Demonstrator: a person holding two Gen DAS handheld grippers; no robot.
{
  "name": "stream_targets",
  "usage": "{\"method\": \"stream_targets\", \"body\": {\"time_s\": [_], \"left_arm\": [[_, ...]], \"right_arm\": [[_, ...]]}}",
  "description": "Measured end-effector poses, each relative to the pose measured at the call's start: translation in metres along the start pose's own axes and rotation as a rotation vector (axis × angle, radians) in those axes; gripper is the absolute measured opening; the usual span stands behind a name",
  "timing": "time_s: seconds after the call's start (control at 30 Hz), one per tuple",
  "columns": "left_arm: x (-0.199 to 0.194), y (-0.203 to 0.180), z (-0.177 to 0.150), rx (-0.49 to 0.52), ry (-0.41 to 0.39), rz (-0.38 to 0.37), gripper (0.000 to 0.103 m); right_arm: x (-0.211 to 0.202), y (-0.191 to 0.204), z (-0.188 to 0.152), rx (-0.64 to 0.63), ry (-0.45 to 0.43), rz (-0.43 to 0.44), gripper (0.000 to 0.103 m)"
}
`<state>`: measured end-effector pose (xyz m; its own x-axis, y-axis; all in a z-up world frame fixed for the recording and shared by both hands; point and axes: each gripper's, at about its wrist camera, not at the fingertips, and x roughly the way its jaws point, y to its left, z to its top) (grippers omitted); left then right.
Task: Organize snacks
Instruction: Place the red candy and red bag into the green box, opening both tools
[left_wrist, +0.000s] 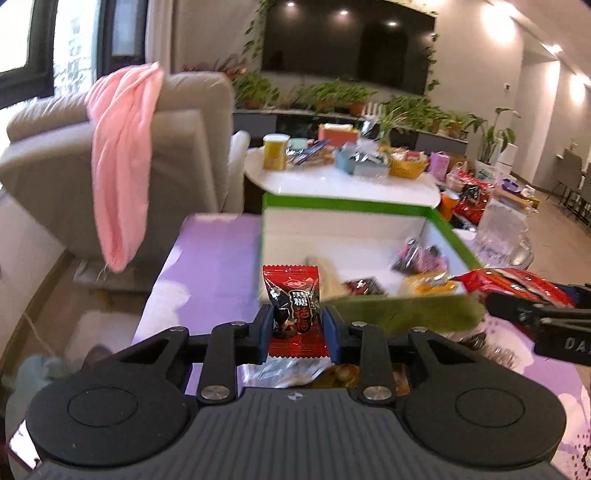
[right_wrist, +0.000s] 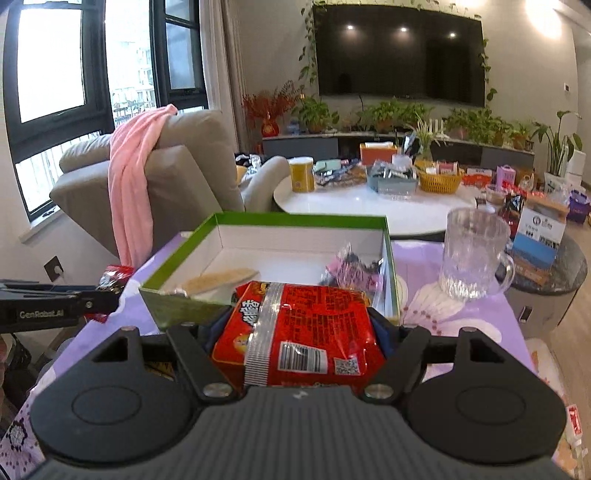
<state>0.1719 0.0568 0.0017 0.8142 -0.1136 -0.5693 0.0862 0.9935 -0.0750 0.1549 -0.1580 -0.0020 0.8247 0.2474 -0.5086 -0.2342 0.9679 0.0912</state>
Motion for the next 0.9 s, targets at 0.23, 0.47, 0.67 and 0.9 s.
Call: {"method": "stream_targets", "body": {"time_s": [0.23,0.47,0.67,0.9], "left_arm": [[0.011,-0.023,0.03,0.062,-0.047,-0.027,0.027],[0.032,-0.035,0.043,0.07,-0.043,-0.039,0.027],[0.059,-0.037,0.047,0.057,-0.008,-0.042,0.027],[0.088,-0.033,0.051,0.019,0.032,-0.051,0.028]], "right_arm": [[0.008,-0.003,0.02,0.01,-0.041,-0.01,0.06],[0.027,-0.009,0.035,0.035,-0.053,-0.016,0.06],[0.048,-0.012,0.042,0.03,-0.037,-0.017,0.06],[0.075,-0.014,0.044,0.034,-0.007,-0.01,0.06]]}}
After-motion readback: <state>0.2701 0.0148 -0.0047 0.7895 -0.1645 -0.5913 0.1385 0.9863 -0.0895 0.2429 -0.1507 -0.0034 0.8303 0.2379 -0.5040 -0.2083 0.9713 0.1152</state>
